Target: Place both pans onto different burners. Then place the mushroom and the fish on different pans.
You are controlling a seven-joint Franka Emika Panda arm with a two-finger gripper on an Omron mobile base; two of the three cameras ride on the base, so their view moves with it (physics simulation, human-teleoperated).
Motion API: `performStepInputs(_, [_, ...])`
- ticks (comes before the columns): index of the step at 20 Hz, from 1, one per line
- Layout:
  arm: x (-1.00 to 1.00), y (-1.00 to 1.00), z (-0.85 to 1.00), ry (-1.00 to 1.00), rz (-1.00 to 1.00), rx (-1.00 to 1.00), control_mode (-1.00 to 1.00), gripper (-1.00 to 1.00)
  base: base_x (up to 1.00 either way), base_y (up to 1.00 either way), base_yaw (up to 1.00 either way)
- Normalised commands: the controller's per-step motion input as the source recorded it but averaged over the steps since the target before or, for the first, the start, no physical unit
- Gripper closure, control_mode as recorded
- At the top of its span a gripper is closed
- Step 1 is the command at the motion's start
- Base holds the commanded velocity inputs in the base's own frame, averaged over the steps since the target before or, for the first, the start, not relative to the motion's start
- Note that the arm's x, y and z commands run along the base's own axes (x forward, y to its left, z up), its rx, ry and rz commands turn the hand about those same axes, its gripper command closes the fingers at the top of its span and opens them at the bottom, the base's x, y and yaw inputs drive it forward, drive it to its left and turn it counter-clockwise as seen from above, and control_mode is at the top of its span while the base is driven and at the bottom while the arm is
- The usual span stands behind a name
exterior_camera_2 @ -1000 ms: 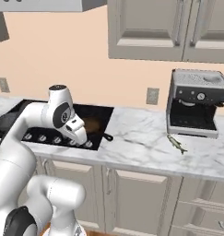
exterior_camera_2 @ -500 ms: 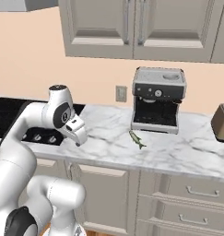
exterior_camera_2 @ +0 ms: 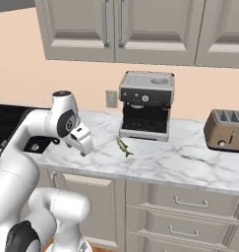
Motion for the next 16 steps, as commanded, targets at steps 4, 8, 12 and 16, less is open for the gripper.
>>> performStepInputs(4, [0.0, 0.0, 0.0, 0.0, 0.0, 0.0, 1.0, -1.0, 0.49, -0.43, 0.0])
performStepInputs(8, [0.0, 0.0, 0.0, 0.0, 0.0, 0.0, 1.0, -1.0, 0.53, -0.41, 0.0])
performStepInputs(12, [0.0, 0.0, 0.0, 0.0, 0.0, 0.0, 1.0, -1.0, 0.42, -0.4, 0.0])
performStepInputs(16, [0.0, 0.0, 0.0, 0.0, 0.0, 0.0, 1.0, -1.0, 0.33, -0.31, 0.0])
